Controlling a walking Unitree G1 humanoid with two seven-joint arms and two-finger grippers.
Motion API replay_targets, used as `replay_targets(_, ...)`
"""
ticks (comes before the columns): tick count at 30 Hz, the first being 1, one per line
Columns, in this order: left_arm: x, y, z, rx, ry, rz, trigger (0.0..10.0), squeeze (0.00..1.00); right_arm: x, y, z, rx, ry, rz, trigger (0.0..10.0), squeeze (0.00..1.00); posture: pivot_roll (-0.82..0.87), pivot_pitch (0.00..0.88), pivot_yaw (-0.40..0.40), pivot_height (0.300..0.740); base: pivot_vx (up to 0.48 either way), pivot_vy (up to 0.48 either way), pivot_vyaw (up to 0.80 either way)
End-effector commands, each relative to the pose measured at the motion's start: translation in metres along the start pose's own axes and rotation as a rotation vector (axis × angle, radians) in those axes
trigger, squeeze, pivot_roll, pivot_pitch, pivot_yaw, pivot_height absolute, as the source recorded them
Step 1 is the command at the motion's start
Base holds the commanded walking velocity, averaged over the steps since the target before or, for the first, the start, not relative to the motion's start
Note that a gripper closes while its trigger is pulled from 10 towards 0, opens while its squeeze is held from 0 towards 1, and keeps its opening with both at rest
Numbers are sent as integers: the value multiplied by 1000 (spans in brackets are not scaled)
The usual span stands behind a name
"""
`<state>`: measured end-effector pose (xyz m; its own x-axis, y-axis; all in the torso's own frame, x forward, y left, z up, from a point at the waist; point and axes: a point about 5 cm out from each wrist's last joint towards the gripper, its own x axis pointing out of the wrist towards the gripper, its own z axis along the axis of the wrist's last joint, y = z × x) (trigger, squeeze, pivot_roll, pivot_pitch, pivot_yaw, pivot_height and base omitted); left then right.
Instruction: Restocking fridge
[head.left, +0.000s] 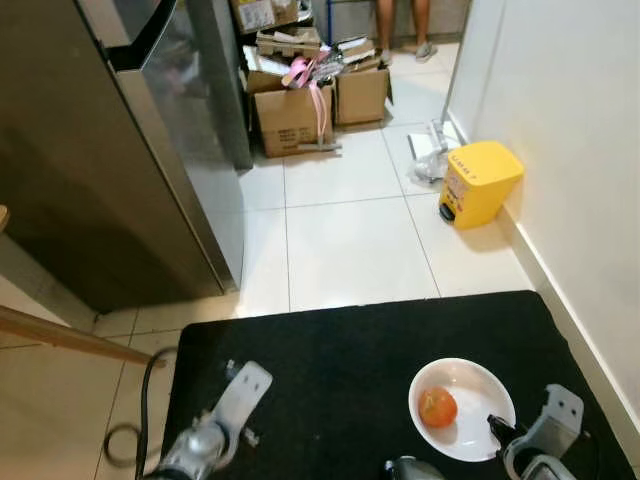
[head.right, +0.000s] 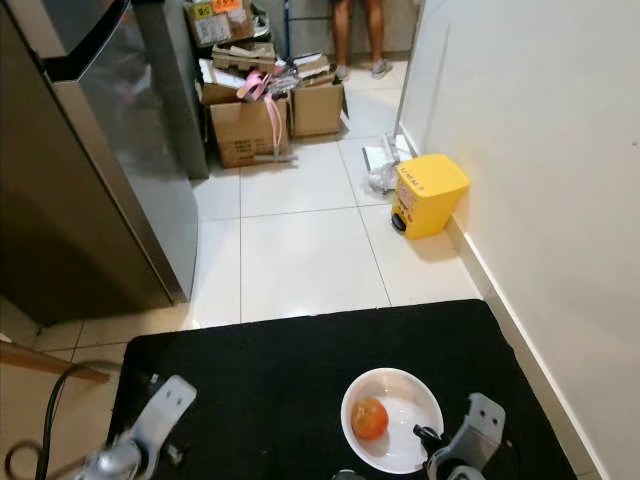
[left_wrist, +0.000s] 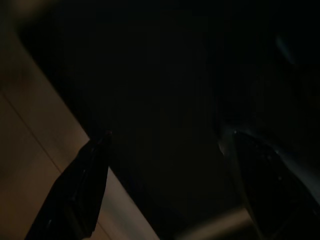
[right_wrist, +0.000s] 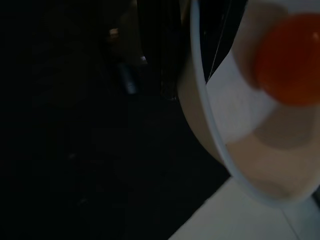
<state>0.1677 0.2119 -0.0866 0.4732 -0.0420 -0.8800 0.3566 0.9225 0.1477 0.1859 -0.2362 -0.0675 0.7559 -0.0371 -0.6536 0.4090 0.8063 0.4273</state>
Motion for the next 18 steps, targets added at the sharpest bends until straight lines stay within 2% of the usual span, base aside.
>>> replay_targets(1, -1, -4, -14, -91, 49, 8, 10000, 0, -2, 0, -6, 49, -4, 19, 10000, 0, -18, 89, 29, 740, 0, 0, 0)
replay_targets(2, -1, -4, -14, -91, 49, 8, 10000, 0, -2, 0, -6, 49, -4, 19, 10000, 0, -18, 89, 29, 740, 0, 0, 0)
replay_targets(3, -3, -7, -25, -190, 77, 21, 10000, 0, -2, 1, -10, 36, 1, 22, 10000, 0, -20, 86, 27, 740, 0, 0, 0)
replay_targets(4, -3, -7, -25, -190, 77, 21, 10000, 0, -2, 1, -10, 36, 1, 22, 10000, 0, -20, 86, 27, 740, 0, 0, 0)
replay_targets(6, -4, -11, -35, -355, 100, 49, 10000, 0, -5, 0, -23, -21, 58, 12, 10000, 0, -19, 84, 25, 740, 0, 0, 0)
replay_targets(8, -3, -14, -34, -454, 90, 61, 10000, 0, -9, -3, -35, -78, 120, 0, 10000, 0, -17, 75, 16, 740, 0, 0, 0)
replay_targets(13, -1, -15, -24, -518, 57, 73, 10000, 0, -12, -6, -43, -106, 161, -8, 10000, 0, -22, 57, -1, 740, 0, 0, 0)
replay_targets(16, 0, -15, -19, -522, 46, 73, 10000, 0, -12, -5, -42, -115, 163, 0, 10000, 0, -33, 41, -12, 740, 0, 0, 0)
replay_targets(18, 1, -16, -18, -492, 61, 80, 10000, 0, -10, -3, -38, -144, 164, 11, 10000, 0, -38, 36, -15, 740, 0, 0, 0)
